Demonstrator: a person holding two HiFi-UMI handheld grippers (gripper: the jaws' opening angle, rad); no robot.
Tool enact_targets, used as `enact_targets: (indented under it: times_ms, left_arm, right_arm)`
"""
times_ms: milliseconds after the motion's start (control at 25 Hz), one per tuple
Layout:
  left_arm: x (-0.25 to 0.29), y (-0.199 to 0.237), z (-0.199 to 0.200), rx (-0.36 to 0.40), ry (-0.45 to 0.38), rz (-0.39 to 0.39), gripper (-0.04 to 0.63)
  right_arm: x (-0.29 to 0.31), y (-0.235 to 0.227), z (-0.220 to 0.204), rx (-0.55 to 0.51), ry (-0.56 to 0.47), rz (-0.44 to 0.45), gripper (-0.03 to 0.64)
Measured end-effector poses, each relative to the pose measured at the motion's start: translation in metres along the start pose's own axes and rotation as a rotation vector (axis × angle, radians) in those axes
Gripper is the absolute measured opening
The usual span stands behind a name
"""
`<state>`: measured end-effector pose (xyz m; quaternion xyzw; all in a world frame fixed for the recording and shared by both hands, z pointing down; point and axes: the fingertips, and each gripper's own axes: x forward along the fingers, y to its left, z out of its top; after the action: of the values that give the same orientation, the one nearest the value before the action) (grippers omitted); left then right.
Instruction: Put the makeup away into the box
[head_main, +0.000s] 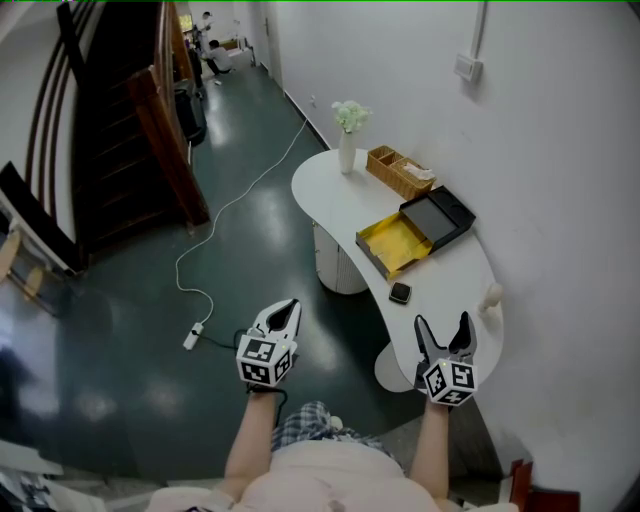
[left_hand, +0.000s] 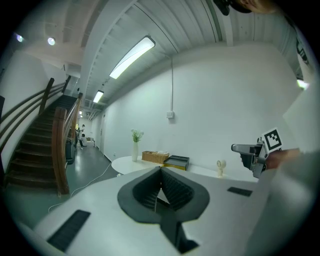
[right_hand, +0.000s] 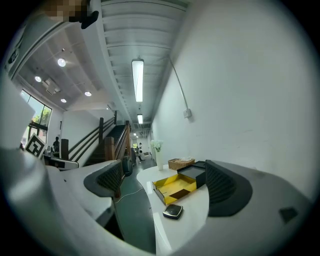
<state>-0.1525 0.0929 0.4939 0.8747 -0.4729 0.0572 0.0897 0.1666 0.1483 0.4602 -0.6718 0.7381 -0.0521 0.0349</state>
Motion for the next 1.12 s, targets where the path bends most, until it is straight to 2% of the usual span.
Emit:
enact_targets:
  times_ms: [440,680,880,1000,1120]
  left_arm:
    - [0.042,0.005,0.005,-0.005,-0.004,-0.023,0.026]
    - [0.096,0.014,0.014,0.016,-0.004,-0.089,0.026]
    - [0.167,0.037,0.019,0.029,0.009,-0.175,0.026]
    - [0.225,0.047,0.036,0.04,0.005,-0.254,0.026]
    - [0.275,0.047,0.061,0.081,0.002,-0.358,0.026]
  right_arm:
    - [0.023,-0.023,-0.003,0.0,0.011,-0.031,0.511]
    - [0.058,-0.038,-0.007,0.001,0.011,-0.075,0.511]
    - [0.104,-0.051,-0.014,-0.004,0.002,-0.152,0.511]
    - [0.135,-0.059,-0.016,-0.007,0.002,-0.224,0.511]
    - [0.166,-0.068,-0.012,0.017,0.003,-0.296,0.511]
